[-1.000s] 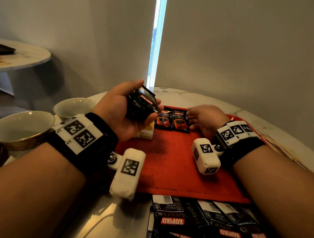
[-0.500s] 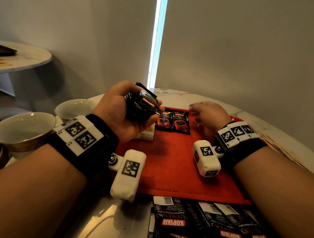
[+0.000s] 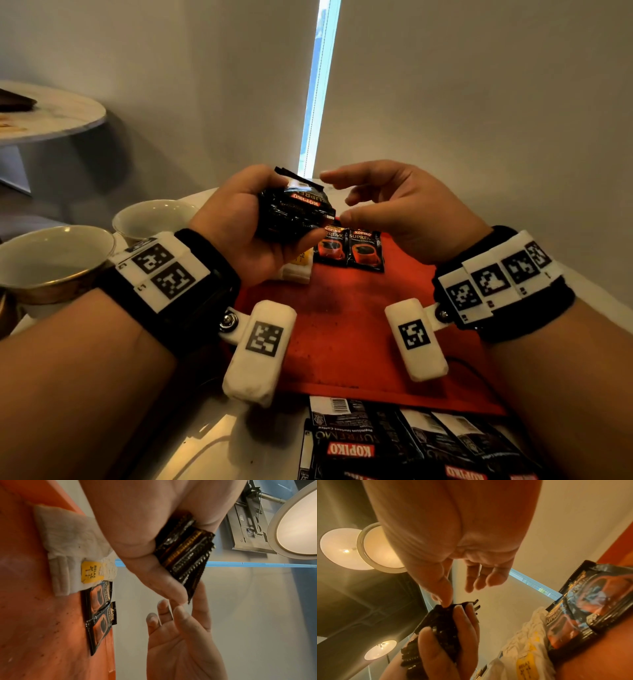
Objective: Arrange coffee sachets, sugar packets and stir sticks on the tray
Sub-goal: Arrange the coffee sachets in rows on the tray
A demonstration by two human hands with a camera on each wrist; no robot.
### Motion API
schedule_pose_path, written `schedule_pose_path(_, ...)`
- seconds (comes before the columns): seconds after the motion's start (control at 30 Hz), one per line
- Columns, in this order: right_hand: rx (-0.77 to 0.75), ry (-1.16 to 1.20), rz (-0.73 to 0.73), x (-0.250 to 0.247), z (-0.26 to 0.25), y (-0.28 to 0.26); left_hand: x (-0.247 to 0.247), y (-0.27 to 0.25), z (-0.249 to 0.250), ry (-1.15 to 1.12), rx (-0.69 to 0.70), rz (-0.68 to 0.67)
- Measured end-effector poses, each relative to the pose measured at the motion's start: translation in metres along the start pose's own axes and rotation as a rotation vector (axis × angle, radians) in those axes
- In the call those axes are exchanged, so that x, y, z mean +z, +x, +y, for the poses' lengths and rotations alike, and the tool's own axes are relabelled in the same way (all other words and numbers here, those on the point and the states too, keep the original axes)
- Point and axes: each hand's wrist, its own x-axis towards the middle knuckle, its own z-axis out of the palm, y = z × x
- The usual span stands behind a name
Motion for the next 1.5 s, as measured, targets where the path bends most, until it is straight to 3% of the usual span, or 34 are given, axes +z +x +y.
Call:
schedule_pose_path(0.17, 0.017, -0.095, 0.033, 0.007, 0.003, 0.001, 0.0, 0.001, 0.0, 0.005, -0.011, -0.027)
schedule_pose_path(0.67, -0.036, -0.027, 0.081, 0.009, 0.01, 0.0, -0.002, 0.004, -0.002, 0.013, -0.046, -0.059)
schedule_pose_path(0.73, -0.049, 0.024, 0.131, 0.01, 0.013, 0.002, -0.002, 0.004, -0.002, 0.02, -0.06, -0.061)
schedule_pose_path(0.83, -0.044, 0.044, 0.318, 0.009, 0.02, 0.007, -0.004, 0.006, -0.002, 0.024, -0.073, -0.032)
schedule_pose_path(0.9, 0.028, 0.095, 0.458, 0.006, 0.028, 0.01, -0.006, 0.007, -0.002, 0.021, -0.073, 0.001)
schedule_pose_path(1.0, 0.242, 0.132, 0.541, -0.001, 0.046, 0.015, -0.007, 0.008, 0.0, 0.027, -0.059, 0.039)
schedule_pose_path(1.2, 0.509, 0.067, 0.428, -0.002, 0.07, 0.017, -0.008, 0.011, 0.001, 0.053, -0.063, 0.092)
schedule_pose_path(1.5, 0.579, 0.028, 0.313, 0.006, 0.061, 0.015, -0.01, 0.013, 0.007, -0.017, -0.041, 0.005)
